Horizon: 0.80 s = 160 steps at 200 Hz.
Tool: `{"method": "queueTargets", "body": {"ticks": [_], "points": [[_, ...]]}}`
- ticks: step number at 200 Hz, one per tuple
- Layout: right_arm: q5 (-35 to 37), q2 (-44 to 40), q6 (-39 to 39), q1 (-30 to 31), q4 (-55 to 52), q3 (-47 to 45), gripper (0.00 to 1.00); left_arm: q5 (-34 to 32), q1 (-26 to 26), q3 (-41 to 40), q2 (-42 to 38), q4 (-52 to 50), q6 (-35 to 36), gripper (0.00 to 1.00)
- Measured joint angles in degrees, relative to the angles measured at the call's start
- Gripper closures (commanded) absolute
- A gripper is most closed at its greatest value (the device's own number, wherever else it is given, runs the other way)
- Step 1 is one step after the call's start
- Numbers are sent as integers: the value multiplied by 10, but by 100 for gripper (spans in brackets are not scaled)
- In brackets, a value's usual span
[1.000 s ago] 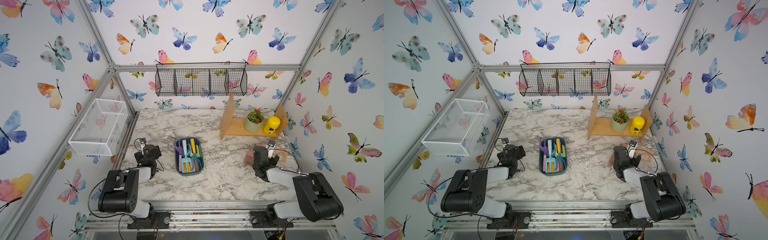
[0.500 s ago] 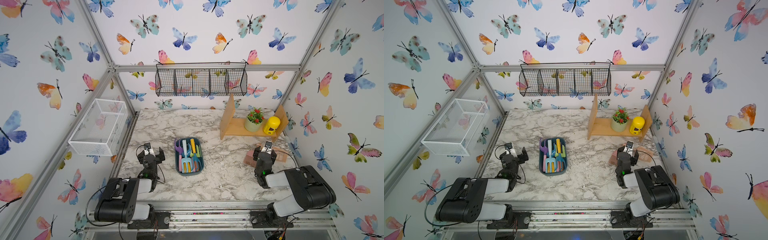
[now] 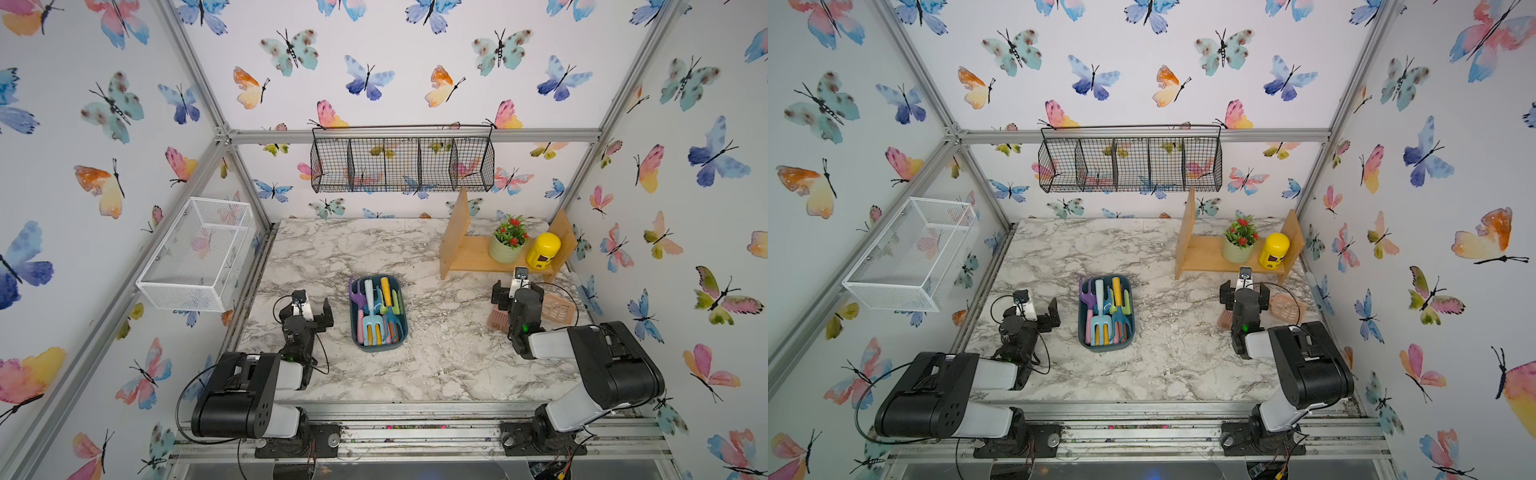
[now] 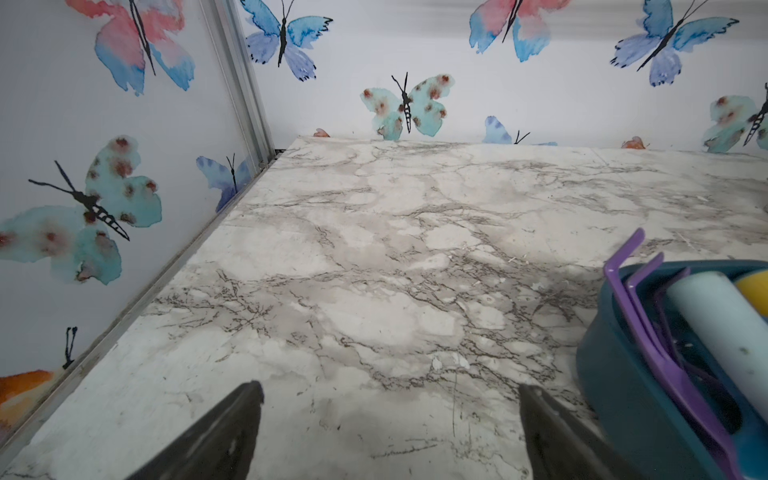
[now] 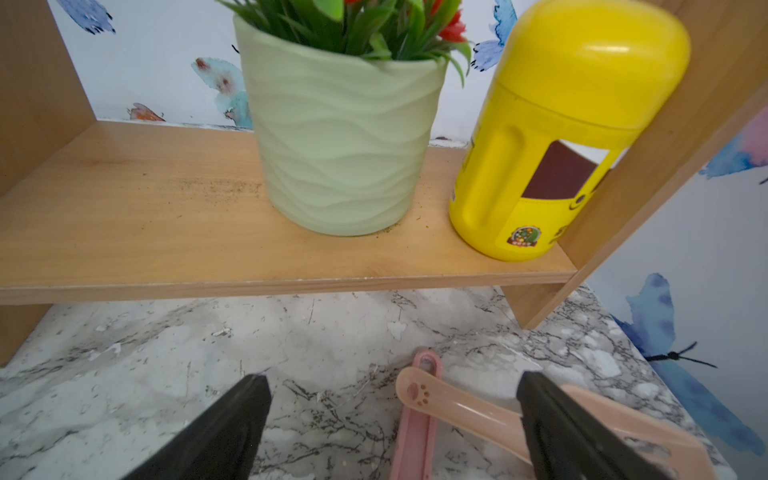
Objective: Put the rake into the storage box
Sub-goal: Reset both arms
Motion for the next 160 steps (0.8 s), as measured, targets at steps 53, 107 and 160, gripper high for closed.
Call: {"method": "queueTargets", "body": {"ticks": [53, 107, 160], "points": [[-37, -16, -5, -8, 73, -83, 1, 3, 0, 8, -3, -10, 2, 1], [-102, -8, -1, -46, 110, -75, 1, 3, 0, 8, -3, -12, 2, 1], [-112, -2, 0, -46, 121, -82, 1, 19, 8, 17, -3, -24, 2, 1]]}}
